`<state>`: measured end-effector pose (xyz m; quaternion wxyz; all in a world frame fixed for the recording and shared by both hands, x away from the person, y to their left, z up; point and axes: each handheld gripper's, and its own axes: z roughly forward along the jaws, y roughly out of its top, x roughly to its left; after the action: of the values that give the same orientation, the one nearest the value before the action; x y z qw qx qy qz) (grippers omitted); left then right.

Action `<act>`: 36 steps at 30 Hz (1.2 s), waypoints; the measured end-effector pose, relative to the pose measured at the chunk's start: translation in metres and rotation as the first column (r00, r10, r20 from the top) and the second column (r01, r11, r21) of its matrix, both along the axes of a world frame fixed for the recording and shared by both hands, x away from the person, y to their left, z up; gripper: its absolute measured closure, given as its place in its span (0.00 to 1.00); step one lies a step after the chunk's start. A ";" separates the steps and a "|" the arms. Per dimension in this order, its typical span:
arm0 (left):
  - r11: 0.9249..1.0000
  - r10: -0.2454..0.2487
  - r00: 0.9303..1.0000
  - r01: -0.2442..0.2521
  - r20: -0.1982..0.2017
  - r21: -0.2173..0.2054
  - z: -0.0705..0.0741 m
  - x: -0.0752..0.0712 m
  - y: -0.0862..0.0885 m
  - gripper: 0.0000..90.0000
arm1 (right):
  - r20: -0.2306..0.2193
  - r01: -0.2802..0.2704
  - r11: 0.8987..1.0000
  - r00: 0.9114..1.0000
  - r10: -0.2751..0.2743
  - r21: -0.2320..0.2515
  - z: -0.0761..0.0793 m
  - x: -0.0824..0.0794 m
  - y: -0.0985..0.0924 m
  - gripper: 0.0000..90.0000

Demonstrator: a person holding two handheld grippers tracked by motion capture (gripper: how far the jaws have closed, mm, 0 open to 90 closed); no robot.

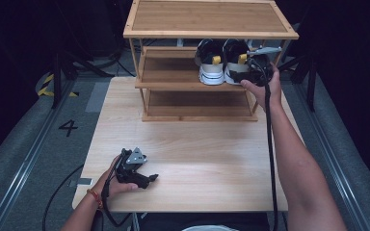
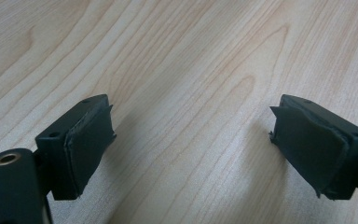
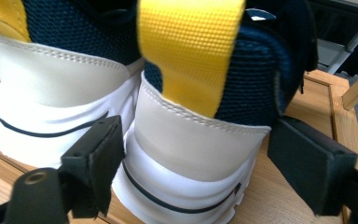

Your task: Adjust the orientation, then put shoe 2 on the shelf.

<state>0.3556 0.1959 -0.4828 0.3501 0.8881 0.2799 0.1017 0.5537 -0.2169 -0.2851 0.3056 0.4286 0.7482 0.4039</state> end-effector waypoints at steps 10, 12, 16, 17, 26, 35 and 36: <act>1.000 -0.002 1.000 0.002 -0.002 -0.003 0.000 0.000 0.000 0.14 | 0.008 -0.024 0.999 1.000 0.024 -0.028 0.010 -0.013 -0.013 0.25; 1.000 -0.002 1.000 0.002 -0.001 -0.003 0.000 0.000 0.000 0.14 | 0.001 -0.035 0.998 0.999 0.035 -0.043 0.012 -0.016 -0.015 0.23; 1.000 -0.002 1.000 0.002 -0.003 -0.004 0.000 0.000 0.000 0.14 | 0.018 -0.048 0.996 0.999 0.050 -0.074 0.016 -0.027 -0.018 0.24; 1.000 -0.001 1.000 0.001 -0.002 -0.003 0.000 0.000 0.000 0.14 | 0.018 -0.058 0.995 0.998 0.060 -0.080 0.017 -0.031 -0.019 0.24; 1.000 0.004 1.000 -0.004 -0.003 0.000 0.000 0.000 0.000 0.14 | 0.012 -0.161 0.970 0.986 0.166 -0.184 0.011 -0.068 -0.025 0.23; 1.000 0.000 1.000 0.000 -0.001 -0.003 0.000 0.000 -0.001 0.14 | -0.018 -0.211 0.948 0.977 0.213 -0.239 -0.020 -0.112 -0.052 0.24; 1.000 0.001 1.000 -0.001 -0.001 -0.003 0.000 0.000 -0.001 0.14 | -0.024 -0.212 0.944 0.977 0.213 -0.254 -0.026 -0.117 -0.055 0.24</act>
<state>0.3558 0.1953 -0.4830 0.3511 0.8876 0.2805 0.1012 0.4369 -0.2720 -0.3107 0.3143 0.3020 0.8350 0.3358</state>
